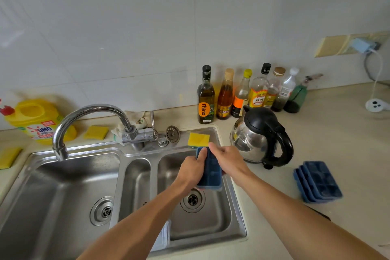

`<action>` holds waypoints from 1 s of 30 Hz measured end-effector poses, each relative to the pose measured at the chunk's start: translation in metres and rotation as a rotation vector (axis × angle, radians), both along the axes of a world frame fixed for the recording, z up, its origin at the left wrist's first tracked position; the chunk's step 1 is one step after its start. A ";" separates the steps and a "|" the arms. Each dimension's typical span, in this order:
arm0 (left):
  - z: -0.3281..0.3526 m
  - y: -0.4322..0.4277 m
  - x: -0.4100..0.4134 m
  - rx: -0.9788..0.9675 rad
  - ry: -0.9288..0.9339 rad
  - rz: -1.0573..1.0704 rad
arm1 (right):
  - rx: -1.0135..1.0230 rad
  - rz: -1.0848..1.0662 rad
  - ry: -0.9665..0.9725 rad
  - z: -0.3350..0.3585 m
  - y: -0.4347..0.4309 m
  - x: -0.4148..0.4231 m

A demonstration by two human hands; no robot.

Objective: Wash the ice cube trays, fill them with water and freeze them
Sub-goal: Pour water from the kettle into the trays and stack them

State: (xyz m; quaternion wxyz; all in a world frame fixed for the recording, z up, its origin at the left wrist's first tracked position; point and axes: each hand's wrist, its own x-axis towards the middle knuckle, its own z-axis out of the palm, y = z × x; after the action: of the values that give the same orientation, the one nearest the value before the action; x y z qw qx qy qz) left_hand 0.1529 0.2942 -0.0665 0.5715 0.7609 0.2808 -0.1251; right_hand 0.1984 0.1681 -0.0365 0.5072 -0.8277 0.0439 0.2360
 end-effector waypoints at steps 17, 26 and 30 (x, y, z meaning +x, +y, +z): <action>0.028 -0.198 0.007 -0.155 -0.132 0.077 | 0.022 0.051 -0.179 0.017 -0.219 -0.008; 0.021 -0.302 0.012 -0.148 -0.241 -0.025 | -0.062 -0.047 -0.113 -0.006 -0.338 0.013; 0.017 -0.320 0.022 -0.116 -0.203 -0.030 | -0.113 0.001 -0.086 -0.013 -0.350 0.017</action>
State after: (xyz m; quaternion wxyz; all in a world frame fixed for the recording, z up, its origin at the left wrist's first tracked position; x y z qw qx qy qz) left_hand 0.1749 -0.0255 -0.0500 0.6382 0.7394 0.2021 -0.0720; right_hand 0.2158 -0.1818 -0.0498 0.4607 -0.8645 0.0350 0.1978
